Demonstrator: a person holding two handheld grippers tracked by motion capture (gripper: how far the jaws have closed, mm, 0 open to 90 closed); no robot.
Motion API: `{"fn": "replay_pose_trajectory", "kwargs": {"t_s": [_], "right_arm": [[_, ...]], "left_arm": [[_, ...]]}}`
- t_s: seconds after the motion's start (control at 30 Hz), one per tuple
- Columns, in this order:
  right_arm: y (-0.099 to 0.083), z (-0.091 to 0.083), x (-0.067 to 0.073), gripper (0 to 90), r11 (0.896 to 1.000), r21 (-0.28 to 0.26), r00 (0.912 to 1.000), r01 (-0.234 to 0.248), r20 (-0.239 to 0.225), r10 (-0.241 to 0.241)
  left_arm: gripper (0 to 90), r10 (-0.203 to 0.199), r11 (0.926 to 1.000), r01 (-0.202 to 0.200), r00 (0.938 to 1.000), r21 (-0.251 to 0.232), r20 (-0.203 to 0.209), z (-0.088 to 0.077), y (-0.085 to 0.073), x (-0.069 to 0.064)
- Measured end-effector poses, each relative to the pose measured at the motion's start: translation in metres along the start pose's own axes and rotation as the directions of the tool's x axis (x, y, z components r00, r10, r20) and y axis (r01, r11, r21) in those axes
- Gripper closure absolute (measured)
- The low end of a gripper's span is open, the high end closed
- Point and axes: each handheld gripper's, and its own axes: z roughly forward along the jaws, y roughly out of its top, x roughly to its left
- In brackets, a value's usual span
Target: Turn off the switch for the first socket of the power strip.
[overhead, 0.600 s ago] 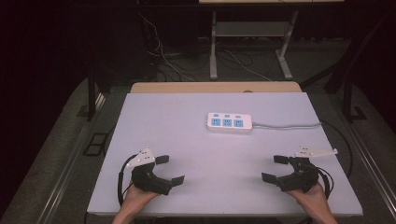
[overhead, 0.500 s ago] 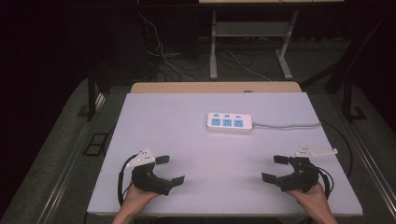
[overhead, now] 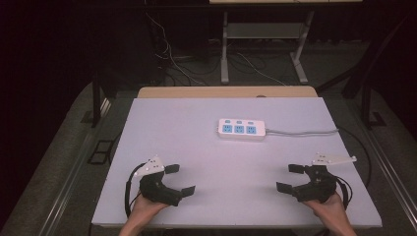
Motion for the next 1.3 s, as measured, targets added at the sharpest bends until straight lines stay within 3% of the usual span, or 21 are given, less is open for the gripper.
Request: {"fn": "replay_pose_trajectory", "kwargs": {"t_s": [0.43, 1.3], "right_arm": [[0.006, 0.005, 0.004, 0.4, 0.998, 0.047, 0.9995, 0.031, 0.001, -0.031], [0.04, 0.017, 0.002, 0.4, 0.988, 0.129, 0.9962, 0.083, -0.037, -0.079]], "left_arm": [[0.0, 0.006, 0.9999, -0.006, 1.0, 0.01, 0.003, 0.002, 0.0, -0.001], [0.0, 0.001, 0.9998, -0.002, 0.9999, 0.022, 0.014, 0.004, -0.002, 0.0]]}}
